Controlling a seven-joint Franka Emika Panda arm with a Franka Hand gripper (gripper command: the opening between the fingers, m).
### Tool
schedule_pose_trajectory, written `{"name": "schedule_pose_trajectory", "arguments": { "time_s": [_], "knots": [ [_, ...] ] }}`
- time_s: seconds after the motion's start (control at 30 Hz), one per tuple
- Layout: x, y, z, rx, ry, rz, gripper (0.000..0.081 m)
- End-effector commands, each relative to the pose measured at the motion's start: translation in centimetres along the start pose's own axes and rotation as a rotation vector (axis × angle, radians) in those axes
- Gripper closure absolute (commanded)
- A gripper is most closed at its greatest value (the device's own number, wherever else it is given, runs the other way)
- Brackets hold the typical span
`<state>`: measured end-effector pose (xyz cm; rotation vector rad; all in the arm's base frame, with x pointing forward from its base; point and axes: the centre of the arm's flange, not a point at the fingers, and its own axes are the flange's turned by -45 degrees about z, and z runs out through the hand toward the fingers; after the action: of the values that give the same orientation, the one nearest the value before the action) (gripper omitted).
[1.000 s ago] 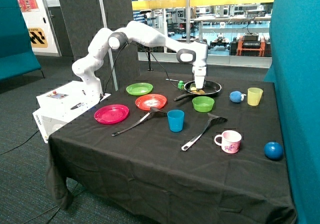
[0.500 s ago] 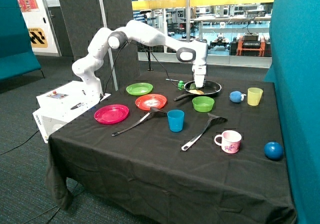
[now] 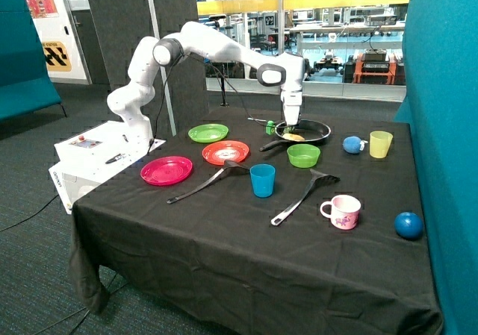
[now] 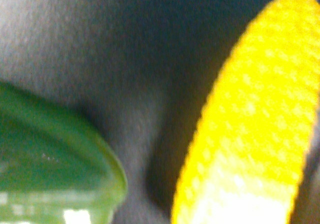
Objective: Cook the vegetables
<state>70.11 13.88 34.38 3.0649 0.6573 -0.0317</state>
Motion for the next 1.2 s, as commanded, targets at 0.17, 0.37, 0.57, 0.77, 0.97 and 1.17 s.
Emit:
{"name": "schedule_pose_trajectory", "arguments": {
  "time_s": [0.17, 0.37, 0.57, 0.77, 0.97, 1.17],
  "knots": [
    [-3.9, 1.5, -3.5, 0.0023, 0.0212, -0.015, 0.0395],
    [-6.1, 1.7, -4.8, 0.0021, 0.0212, -0.034, 0.0401],
    [-8.1, 2.0, -5.3, 0.0019, 0.0212, -0.046, 0.0408],
    [-9.2, 2.4, -5.3, 0.0019, 0.0212, -0.047, 0.0417],
    [-9.8, 3.1, -5.4, 0.002, 0.0212, -0.043, 0.0413],
    [-10.0, 3.9, -5.7, 0.002, 0.0212, -0.044, 0.0407]
  ]
}}
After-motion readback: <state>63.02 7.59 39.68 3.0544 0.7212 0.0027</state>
